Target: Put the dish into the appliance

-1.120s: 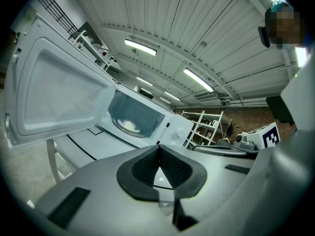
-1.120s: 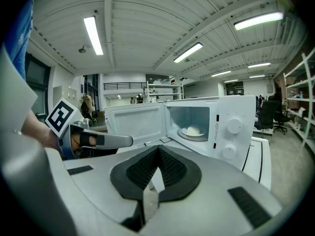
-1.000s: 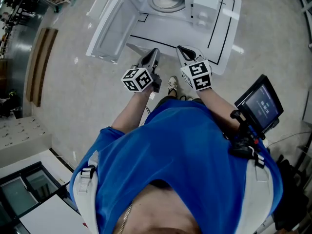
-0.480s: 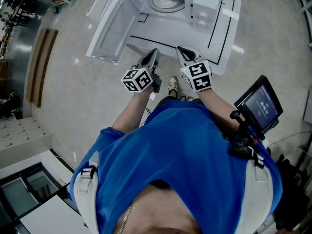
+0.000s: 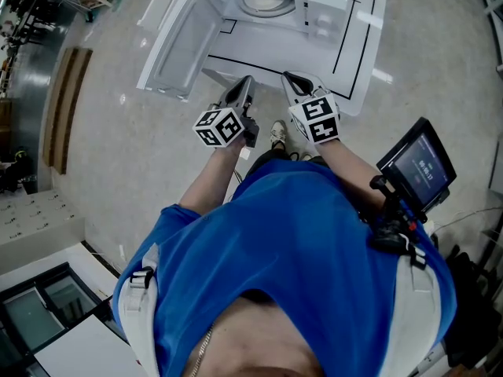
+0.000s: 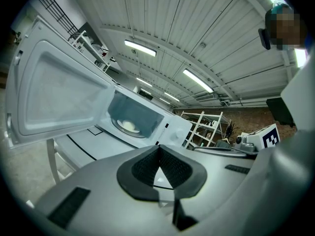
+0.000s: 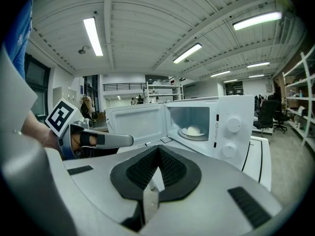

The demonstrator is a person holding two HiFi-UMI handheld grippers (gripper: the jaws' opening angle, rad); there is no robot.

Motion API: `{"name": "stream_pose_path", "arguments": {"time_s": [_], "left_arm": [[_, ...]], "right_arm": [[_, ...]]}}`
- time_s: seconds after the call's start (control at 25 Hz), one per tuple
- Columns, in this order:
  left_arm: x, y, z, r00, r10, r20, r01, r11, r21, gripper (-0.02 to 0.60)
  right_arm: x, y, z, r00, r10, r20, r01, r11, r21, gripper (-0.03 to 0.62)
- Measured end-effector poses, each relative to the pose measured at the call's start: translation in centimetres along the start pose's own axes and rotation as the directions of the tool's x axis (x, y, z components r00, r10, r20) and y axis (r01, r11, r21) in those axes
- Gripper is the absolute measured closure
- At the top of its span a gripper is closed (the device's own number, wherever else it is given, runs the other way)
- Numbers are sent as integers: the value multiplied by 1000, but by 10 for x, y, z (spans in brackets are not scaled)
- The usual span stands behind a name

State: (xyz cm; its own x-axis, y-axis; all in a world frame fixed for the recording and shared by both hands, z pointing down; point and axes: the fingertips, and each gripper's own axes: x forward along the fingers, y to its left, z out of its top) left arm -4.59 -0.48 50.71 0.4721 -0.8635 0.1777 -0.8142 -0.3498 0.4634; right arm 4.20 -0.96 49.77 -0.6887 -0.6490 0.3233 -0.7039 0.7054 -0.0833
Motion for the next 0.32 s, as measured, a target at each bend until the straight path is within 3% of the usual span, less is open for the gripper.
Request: {"name": "stream_pose_path", "arguments": {"time_s": [0.32], "left_arm": [[-4,-6,-5,1000,-8,-5,8,1000,1,575]], "right_arm": [[-5,3,-4,1000,8,-2,-8,1000,-6,592]]}}
